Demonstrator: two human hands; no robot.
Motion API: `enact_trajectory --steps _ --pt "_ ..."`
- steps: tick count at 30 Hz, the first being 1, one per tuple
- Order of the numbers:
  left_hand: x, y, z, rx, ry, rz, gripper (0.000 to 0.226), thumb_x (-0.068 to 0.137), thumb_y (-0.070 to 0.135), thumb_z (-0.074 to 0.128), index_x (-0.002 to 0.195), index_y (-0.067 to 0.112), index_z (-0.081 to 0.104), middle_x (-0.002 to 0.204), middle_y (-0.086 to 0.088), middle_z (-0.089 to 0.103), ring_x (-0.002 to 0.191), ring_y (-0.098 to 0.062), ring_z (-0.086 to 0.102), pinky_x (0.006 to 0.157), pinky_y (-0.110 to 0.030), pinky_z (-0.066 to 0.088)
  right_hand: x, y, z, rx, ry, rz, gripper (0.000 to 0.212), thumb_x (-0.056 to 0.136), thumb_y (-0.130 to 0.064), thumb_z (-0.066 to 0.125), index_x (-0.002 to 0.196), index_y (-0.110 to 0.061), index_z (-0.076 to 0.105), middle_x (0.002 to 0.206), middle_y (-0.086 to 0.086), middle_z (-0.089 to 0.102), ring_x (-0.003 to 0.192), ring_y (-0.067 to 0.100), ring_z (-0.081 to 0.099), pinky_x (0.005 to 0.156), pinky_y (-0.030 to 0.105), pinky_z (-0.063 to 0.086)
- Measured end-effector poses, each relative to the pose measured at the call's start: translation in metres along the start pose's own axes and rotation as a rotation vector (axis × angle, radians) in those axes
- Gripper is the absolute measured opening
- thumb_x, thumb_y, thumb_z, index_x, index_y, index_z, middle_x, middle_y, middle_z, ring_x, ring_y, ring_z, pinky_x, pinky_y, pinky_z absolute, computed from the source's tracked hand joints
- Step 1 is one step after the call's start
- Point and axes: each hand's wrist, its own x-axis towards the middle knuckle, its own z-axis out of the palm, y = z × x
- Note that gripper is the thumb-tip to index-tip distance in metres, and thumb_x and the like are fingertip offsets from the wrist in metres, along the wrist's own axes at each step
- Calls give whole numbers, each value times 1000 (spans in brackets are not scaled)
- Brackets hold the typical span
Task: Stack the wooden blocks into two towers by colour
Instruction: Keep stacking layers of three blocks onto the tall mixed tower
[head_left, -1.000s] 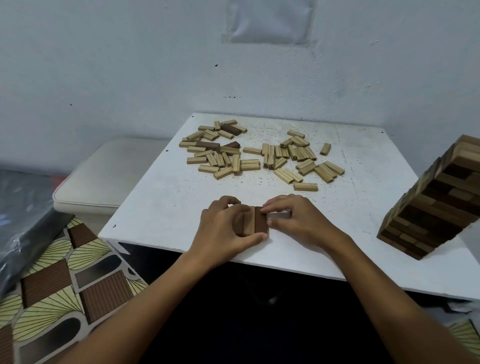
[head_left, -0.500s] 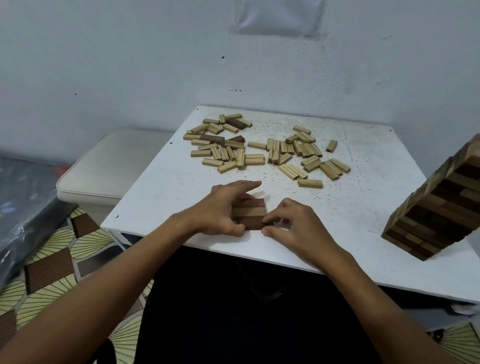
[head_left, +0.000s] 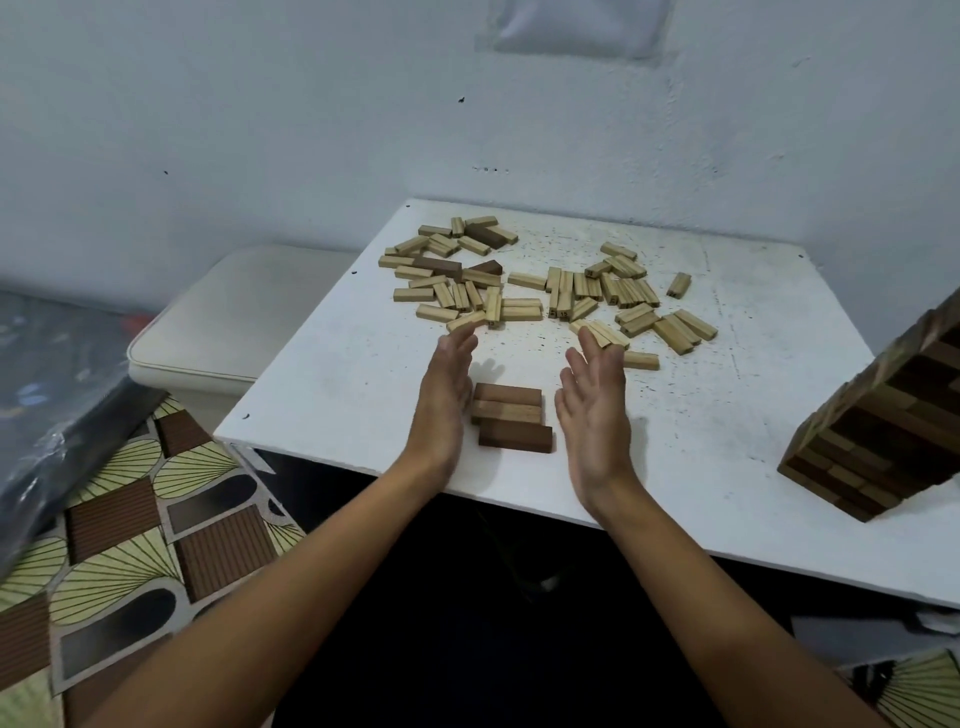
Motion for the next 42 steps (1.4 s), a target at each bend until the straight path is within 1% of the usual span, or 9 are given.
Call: enact_trajectory --steps 8,12,19,22,25,30,34,38,42 --pt "-1 -5 9 -226 115 -24 50 100 52 11 130 31 45 140 0 44 139 -15 35 108 -26 27 0 9 19 54 53 -29 133 40 -102 42 152 -33 23 161 -6 17 147 11 18 122 35 12" --pt "-4 -5 11 -227 111 -23 47 100 51 12 128 32 45 141 0 44 139 -14 36 108 -24 26 2 12 22 52 86 -52 90 80 -83 31 152 -30 23 161 -5 18 147 12 19 122 34 13" --pt "-3 -5 7 -145 62 -19 36 102 48 23 126 34 47 140 6 43 141 -10 31 115 -28 23 4 11 15 -1 82 -56 59 96 -53 31 150 -27 29 157 -6 27 144 9 24 115 28 22" --pt "0 -1 -9 145 19 95 36 88 45 47 122 32 52 133 9 52 127 -1 44 108 -20 32 8 5 -3 -144 38 -90 45 101 -29 47 144 -26 39 144 -5 42 138 11 37 111 31 31" --pt "5 4 -35 544 -116 233 51 74 37 65 123 28 56 127 10 60 119 2 51 104 -15 36 15 -4 -27 -470 -130 -171 55 89 -16 67 138 -29 46 134 -3 54 128 8 48 106 36 42" --pt "14 10 -60 986 -401 234 84 61 54 77 137 35 48 146 6 44 131 0 34 106 -23 26 27 -11 -53 -986 -482 -129 92 69 -40 84 144 -48 31 145 -5 45 135 12 40 112 45 35" --pt "19 5 -61 1062 -450 213 89 63 58 79 141 30 47 152 1 39 140 -7 29 109 -22 19 31 -9 -53 -1076 -510 -135 100 68 -42 84 148 -43 26 142 -8 46 132 11 37 111 41 34" --pt "21 7 -59 1059 -458 254 88 59 65 72 136 26 55 147 0 45 133 3 30 117 -29 9 31 -7 -51 -1084 -463 -163 94 65 -48 82 146 -37 35 136 -5 50 126 14 44 109 41 37" --pt "26 14 -57 1021 -462 289 90 49 67 72 127 24 63 141 1 52 128 5 36 121 -39 12 25 -13 -47 -1080 -426 -213 88 65 -41 84 143 -30 45 135 -2 53 124 13 48 107 40 41"
